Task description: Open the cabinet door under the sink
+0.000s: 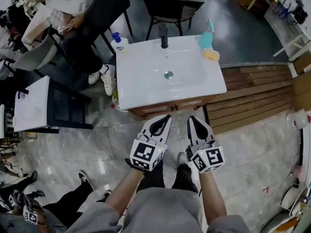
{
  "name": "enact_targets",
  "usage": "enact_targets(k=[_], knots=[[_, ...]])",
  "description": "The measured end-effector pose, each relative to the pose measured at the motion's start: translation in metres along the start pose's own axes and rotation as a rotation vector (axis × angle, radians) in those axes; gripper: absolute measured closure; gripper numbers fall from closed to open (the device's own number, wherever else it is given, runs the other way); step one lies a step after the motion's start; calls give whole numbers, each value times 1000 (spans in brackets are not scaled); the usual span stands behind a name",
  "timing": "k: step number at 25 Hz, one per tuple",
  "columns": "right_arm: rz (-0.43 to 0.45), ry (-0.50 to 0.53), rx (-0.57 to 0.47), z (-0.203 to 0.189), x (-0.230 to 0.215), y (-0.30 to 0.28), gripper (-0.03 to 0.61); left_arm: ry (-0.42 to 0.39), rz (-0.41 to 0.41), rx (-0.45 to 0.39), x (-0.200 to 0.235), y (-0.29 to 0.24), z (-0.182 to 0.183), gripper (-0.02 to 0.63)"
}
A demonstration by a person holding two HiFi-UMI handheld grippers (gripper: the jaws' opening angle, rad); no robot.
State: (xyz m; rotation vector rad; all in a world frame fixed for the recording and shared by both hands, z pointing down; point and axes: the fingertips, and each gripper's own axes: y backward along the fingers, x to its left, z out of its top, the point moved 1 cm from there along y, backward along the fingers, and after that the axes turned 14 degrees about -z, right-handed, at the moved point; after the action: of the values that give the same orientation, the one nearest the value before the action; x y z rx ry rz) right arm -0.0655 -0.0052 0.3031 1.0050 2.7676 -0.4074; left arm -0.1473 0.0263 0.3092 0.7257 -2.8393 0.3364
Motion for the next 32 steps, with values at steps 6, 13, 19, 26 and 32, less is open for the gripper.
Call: enact_targets(k=[6, 13, 19, 26, 32], knots=[[-101, -11, 23, -39, -15, -19, 569, 40, -66, 44, 34, -14, -42, 604], [-149, -50, 65, -72, -45, -29, 569, 83, -59, 70, 47, -32, -75, 604], [-123, -23, 105, -94, -49, -43, 569, 90, -54, 82, 54, -46, -93, 604], [-106, -25, 128, -126, -61, -68, 569, 95, -38, 110, 67, -63, -129, 604], [-85, -27, 163, -157, -72, -81, 568, 104, -13, 126, 77, -73, -161, 605]])
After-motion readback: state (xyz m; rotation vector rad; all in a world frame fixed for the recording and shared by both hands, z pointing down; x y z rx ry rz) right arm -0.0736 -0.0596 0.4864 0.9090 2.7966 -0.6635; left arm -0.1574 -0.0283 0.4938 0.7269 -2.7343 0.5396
